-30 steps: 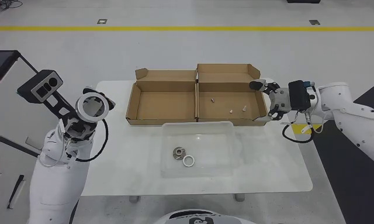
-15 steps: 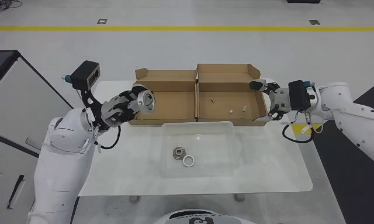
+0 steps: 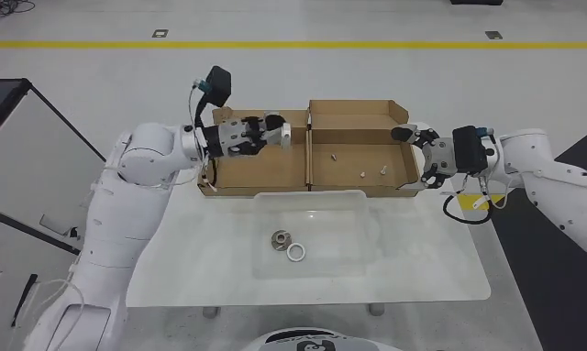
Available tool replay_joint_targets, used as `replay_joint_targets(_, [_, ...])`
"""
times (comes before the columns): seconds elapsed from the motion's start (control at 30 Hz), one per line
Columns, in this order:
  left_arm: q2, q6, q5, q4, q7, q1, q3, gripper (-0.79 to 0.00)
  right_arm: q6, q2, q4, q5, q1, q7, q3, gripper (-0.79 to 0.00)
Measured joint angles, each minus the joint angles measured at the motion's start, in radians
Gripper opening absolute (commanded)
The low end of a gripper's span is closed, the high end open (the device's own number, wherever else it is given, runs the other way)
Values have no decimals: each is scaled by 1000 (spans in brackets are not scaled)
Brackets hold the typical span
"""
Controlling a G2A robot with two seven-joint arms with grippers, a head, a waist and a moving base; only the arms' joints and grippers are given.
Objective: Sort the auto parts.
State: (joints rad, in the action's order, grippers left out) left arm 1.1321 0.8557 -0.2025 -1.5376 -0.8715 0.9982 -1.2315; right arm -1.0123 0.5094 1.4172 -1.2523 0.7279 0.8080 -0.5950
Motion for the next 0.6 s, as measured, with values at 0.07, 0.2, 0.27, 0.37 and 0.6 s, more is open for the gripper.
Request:
replay_joint_targets(0.07, [0,9,-75,35,-18,-13,31,-785,0,0,0,0,0,0,0,0])
replay_joint_targets(0.2, [0,14,-162,79,-22,-11,69,-785,0,0,0,0,0,0,0,0])
replay_joint_targets(0.27, [2,7,-164,112,-2,-15,87,-785,0,0,0,0,0,0,0,0])
replay_joint_targets(0.37, [10,1,-217,169,22,-48,127,-785,0,0,0,0,0,0,0,0])
replay_joint_targets(0.6, [51,-6,-400,349,124,-180,265,-785,0,0,0,0,0,0,0,0])
